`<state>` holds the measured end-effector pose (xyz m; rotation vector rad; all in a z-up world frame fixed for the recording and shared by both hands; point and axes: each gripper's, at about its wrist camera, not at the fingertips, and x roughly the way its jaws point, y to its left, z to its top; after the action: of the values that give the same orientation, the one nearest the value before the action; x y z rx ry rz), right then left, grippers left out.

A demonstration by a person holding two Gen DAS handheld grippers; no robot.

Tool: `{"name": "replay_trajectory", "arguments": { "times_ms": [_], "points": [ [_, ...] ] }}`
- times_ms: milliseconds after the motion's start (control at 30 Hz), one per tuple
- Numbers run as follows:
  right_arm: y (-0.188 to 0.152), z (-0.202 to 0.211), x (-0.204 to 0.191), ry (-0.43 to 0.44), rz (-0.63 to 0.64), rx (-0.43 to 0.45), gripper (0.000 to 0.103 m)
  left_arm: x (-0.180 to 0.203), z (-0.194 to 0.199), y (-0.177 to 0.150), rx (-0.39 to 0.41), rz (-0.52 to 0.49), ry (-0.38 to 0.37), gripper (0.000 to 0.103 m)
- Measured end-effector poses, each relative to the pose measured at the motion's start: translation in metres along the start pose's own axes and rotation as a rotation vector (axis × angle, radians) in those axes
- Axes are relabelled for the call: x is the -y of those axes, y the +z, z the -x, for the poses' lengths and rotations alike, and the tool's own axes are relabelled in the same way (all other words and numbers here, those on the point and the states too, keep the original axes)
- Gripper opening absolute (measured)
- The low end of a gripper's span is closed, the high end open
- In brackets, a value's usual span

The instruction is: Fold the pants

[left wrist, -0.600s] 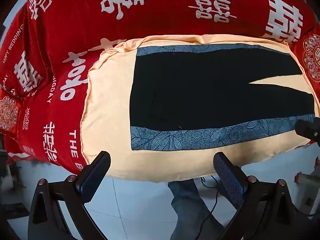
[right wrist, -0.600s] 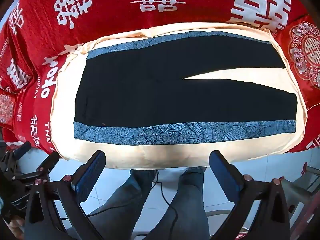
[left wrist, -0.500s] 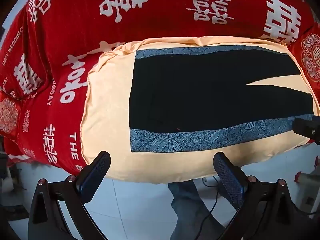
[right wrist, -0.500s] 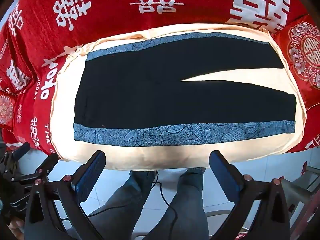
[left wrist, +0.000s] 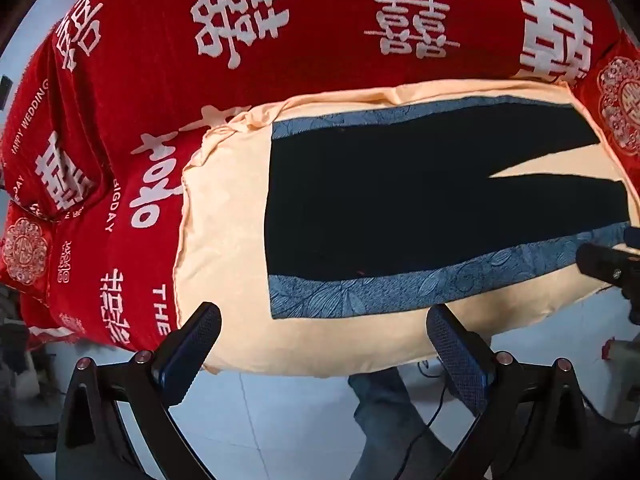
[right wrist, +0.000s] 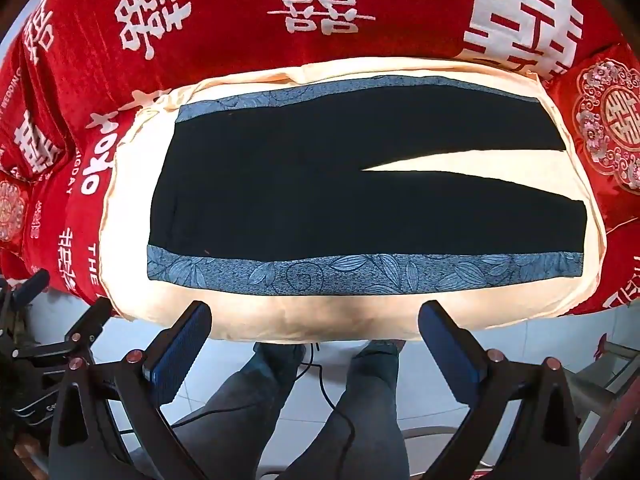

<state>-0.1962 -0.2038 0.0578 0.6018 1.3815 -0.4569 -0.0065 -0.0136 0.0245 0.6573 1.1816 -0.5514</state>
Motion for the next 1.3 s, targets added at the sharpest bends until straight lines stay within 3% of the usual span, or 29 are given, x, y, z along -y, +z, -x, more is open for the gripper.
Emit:
{"name": "replay_trajectory", "arguments": {
  "times_ms": [167, 1300],
  "points": [
    [-0.001, 0.001, 0.003, -0.002, -0.007, -0.001, 0.103, 0.002, 0.001, 0.003, -0.008, -0.001, -0.032, 0.103],
    [-0.008, 0.009, 0.002, -0.001, 0.012, 0.023, 0.103, 0.008, 0.011, -0.001, 0.008, -0.014, 0.01, 0.103]
  ]
}}
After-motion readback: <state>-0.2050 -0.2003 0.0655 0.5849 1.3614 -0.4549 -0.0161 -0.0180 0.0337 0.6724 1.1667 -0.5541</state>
